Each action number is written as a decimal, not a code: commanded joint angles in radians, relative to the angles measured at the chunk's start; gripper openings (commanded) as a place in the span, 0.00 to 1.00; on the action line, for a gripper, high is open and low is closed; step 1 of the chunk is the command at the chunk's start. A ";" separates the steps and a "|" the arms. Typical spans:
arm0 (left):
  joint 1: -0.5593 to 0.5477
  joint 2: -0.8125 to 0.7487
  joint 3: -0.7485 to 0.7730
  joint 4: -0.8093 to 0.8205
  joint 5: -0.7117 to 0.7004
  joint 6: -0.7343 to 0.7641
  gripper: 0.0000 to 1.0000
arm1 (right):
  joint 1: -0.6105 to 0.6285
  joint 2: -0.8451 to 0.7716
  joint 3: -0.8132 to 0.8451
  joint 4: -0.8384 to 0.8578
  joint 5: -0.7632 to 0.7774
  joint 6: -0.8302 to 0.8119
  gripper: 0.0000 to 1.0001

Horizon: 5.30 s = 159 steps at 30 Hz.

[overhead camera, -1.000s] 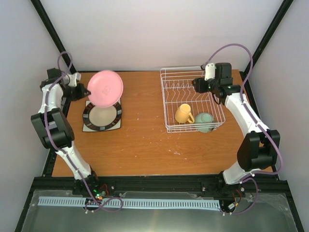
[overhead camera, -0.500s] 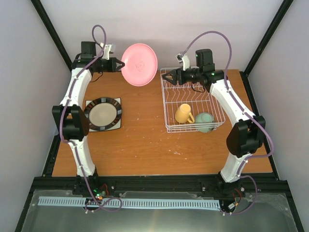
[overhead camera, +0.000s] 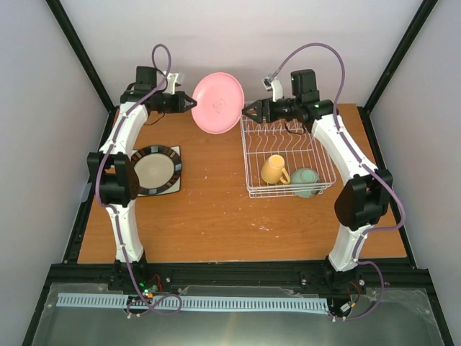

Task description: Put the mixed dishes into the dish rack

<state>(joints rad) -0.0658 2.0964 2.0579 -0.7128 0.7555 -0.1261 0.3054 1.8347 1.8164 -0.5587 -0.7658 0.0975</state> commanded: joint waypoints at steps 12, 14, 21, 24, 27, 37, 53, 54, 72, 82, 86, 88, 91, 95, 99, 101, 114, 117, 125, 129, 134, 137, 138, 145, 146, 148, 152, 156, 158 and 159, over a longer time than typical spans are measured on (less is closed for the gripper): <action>-0.074 -0.097 -0.086 0.118 0.040 -0.095 0.01 | 0.007 0.142 0.123 0.052 -0.005 0.082 0.66; -0.087 -0.089 -0.084 0.130 0.047 -0.102 0.01 | 0.007 0.155 0.125 0.069 -0.028 0.100 0.56; -0.138 -0.011 -0.020 0.146 0.084 -0.108 0.01 | 0.007 0.172 0.120 0.109 -0.096 0.141 0.05; -0.152 0.022 0.017 0.145 0.096 -0.105 0.01 | 0.008 0.171 0.115 0.117 -0.105 0.150 0.03; -0.155 0.045 0.040 0.144 0.103 -0.104 0.01 | 0.008 0.171 0.123 0.099 -0.092 0.145 0.03; -0.155 0.075 0.111 0.095 0.009 -0.068 0.94 | 0.005 0.130 0.194 -0.032 0.194 0.067 0.03; -0.121 -0.216 -0.045 0.280 -0.566 0.047 1.00 | -0.017 0.082 0.271 -0.253 0.913 0.093 0.03; -0.113 -0.221 -0.043 0.271 -0.587 0.057 1.00 | -0.018 0.101 0.310 -0.304 0.972 0.093 0.03; -0.082 -0.192 -0.044 0.045 -0.864 0.040 1.00 | 0.099 0.249 0.460 -0.674 1.056 0.271 0.03; -0.059 -0.261 -0.155 0.080 -0.849 0.056 1.00 | 0.129 0.253 0.416 -0.677 1.066 0.312 0.03; -0.051 -0.277 -0.176 0.089 -0.848 0.067 1.00 | 0.133 0.279 0.428 -0.680 1.077 0.327 0.03; -0.048 -0.282 -0.181 0.090 -0.850 0.073 1.00 | 0.134 0.305 0.465 -0.684 1.079 0.331 0.03; -0.044 -0.282 -0.183 0.092 -0.857 0.079 1.00 | 0.140 0.364 0.549 -0.722 1.089 0.334 0.03; -0.040 -0.283 -0.187 0.094 -0.867 0.084 1.00 | 0.144 0.420 0.626 -0.757 1.119 0.342 0.03; -0.036 -0.275 -0.190 0.102 -0.871 0.096 1.00 | 0.144 0.452 0.646 -0.775 1.126 0.344 0.03; -0.035 -0.266 -0.184 0.102 -0.871 0.098 1.00 | 0.143 0.467 0.647 -0.782 1.116 0.341 0.03; -0.034 -0.269 -0.217 0.092 -0.898 0.101 1.00 | 0.174 0.509 0.641 -0.798 1.041 0.290 0.15; -0.034 -0.271 -0.223 0.088 -0.903 0.099 1.00 | 0.186 0.507 0.642 -0.793 1.034 0.272 0.21; -0.035 -0.270 -0.231 0.092 -0.904 0.098 1.00 | 0.196 0.480 0.618 -0.778 1.026 0.259 0.49; -0.033 -0.272 -0.238 0.093 -0.917 0.104 1.00 | 0.196 0.463 0.603 -0.779 1.056 0.265 0.53; 0.056 -0.311 -0.309 0.110 -0.828 0.037 1.00 | 0.195 0.391 0.535 -0.728 1.120 0.283 0.60; 0.159 -0.356 -0.393 0.150 -0.702 -0.038 1.00 | 0.195 0.338 0.486 -0.687 1.135 0.287 0.65; 0.193 -0.375 -0.428 0.172 -0.655 -0.061 1.00 | 0.194 0.326 0.476 -0.678 1.136 0.287 0.67; 0.354 -0.440 -0.604 0.251 -0.462 -0.182 1.00 | 0.183 0.236 0.415 -0.587 1.081 0.281 0.80; 0.368 -0.437 -0.617 0.249 -0.426 -0.185 1.00 | 0.182 0.229 0.411 -0.583 1.080 0.282 0.80; 0.400 -0.429 -0.638 0.245 -0.350 -0.201 1.00 | 0.180 0.211 0.393 -0.564 1.073 0.275 0.81; 0.459 -0.402 -0.675 0.234 -0.173 -0.201 1.00 | 0.173 0.192 0.386 -0.556 1.096 0.272 0.81; 0.507 -0.354 -0.672 0.137 -0.120 -0.123 0.98 | 0.165 0.152 0.382 -0.514 1.146 0.256 0.81; 0.533 -0.337 -0.682 0.096 -0.116 -0.082 0.92 | 0.159 0.133 0.384 -0.493 1.160 0.248 0.81; 0.546 -0.330 -0.684 0.076 -0.117 -0.066 0.85 | 0.157 0.127 0.384 -0.482 1.167 0.241 0.81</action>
<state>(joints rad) 0.4355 1.7351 1.3823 -0.5419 0.5598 -0.2718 0.4759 2.0384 2.2013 -1.1049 0.3435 0.3588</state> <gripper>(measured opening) 0.929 0.809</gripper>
